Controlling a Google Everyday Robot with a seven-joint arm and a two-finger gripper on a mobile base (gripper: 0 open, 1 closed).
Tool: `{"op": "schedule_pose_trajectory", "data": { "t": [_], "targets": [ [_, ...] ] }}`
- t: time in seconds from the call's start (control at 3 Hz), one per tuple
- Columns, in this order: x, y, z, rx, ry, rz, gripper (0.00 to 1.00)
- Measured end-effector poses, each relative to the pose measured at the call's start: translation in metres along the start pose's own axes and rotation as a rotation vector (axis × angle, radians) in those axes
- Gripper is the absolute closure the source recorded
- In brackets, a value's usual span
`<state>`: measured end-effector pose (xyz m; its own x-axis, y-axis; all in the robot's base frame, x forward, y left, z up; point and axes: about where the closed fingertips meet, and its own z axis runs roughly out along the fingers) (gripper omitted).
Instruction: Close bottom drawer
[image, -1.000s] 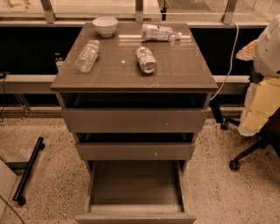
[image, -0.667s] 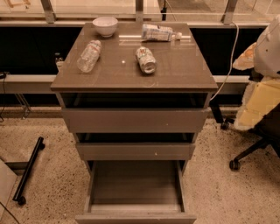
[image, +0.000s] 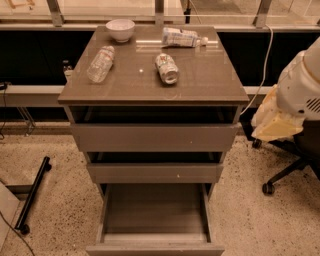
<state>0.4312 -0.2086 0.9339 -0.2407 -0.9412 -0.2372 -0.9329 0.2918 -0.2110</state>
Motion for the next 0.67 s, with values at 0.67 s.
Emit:
{"op": "schedule_pose_trajectory", "data": {
  "t": [0.67],
  "targets": [
    [0.008,0.018,0.048,-0.003,-0.022,0.002,1.00]
  ]
}}
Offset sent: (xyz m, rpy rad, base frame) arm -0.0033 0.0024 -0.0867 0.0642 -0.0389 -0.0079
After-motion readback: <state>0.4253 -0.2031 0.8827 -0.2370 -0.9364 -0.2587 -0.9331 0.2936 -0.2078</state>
